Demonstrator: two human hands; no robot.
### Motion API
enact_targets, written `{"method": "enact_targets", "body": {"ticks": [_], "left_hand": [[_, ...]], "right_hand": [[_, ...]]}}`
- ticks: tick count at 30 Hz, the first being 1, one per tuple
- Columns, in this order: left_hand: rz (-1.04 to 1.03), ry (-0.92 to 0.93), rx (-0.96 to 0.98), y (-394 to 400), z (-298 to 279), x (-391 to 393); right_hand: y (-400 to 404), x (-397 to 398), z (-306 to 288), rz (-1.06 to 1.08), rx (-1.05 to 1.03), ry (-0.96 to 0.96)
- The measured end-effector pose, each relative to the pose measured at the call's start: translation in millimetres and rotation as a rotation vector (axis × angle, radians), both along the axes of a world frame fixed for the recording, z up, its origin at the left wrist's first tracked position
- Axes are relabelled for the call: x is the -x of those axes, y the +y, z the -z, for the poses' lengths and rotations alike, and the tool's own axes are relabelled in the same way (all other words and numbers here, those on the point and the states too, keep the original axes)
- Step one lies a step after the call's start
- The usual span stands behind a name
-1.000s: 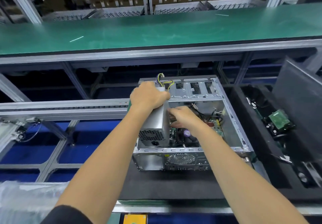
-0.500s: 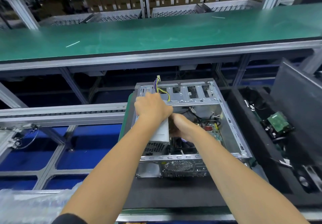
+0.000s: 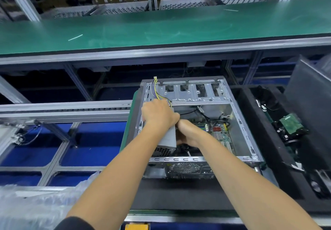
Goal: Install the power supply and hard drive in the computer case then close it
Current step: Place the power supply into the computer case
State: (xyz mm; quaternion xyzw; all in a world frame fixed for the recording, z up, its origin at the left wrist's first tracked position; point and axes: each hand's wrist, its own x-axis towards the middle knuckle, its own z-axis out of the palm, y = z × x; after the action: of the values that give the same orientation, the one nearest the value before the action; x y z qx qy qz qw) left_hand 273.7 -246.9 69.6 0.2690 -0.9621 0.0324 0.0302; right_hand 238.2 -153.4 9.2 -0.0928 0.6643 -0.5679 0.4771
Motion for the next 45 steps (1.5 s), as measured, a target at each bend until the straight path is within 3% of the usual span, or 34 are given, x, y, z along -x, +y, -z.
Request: {"method": "enact_targets", "body": {"ticks": [5,24,27,35,45], "left_hand": [[-0.02,0.03,-0.076,-2,5,-5],[-0.04,-0.025,0.05,-10,25,-10],[0.016,-0.064,0.132,-10,31,-14],[0.347,-0.009,0.046,-19,55,-6],[0.381,0.11,-0.102,-25,59,-1]], "right_hand": [[3,5,-3,0.011,-0.084,0.09],[-9,-3,7,-0.003,-0.073,0.002],[-8,-5,6,-0.049,-0.075,-0.034],[-6,-2,6,-0.106,-0.061,-0.095],[-10,-1,10,-0.031,-0.053,0.028]]}}
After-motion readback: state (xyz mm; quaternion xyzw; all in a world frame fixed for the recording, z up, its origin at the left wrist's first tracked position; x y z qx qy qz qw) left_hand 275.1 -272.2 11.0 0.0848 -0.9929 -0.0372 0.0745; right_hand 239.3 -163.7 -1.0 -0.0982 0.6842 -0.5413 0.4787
